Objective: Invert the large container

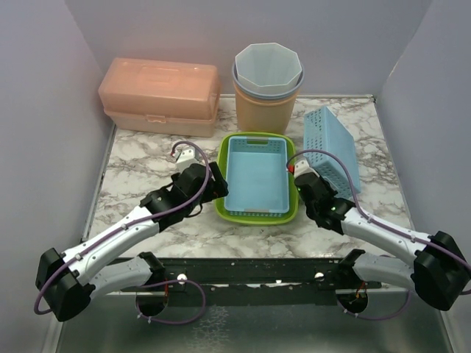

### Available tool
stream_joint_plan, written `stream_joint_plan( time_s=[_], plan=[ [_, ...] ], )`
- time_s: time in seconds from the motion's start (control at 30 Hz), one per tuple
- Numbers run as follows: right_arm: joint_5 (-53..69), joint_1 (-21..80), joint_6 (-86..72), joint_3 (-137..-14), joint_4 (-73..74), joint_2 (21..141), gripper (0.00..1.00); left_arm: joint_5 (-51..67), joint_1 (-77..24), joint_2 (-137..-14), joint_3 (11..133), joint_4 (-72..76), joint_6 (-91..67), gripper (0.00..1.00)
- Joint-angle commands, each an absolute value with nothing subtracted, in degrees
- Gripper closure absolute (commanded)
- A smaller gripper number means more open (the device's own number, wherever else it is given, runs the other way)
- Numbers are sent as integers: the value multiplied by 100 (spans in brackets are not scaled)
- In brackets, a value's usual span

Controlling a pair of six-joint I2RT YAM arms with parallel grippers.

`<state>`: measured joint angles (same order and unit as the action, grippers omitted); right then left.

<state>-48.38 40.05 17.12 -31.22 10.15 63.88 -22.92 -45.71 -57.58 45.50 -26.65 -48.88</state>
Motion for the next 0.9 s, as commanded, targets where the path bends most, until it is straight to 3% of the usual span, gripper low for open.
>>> stream_joint_plan(
  time_s=[0.0, 0.37, 0.67, 0.87],
  plan=[
    [-4631, 3975, 1750, -3016, 1127, 6265, 94, -2391, -4545, -5859, 5106, -3097, -5197, 1],
    [-5193, 3964, 1913, -2774, 666, 6100, 94, -2539, -4544, -7115, 7874, -5058, -6319, 1],
    [-5625, 3964, 1532, -3165, 653, 6096, 95, -2200, -4465, -7194, 8663, -5147, -6795, 1],
    [-5611, 3964, 1551, -3152, 630, 5578, 94, -2225, -4452, -7356, 8504, -5108, -7216, 1]
  ],
)
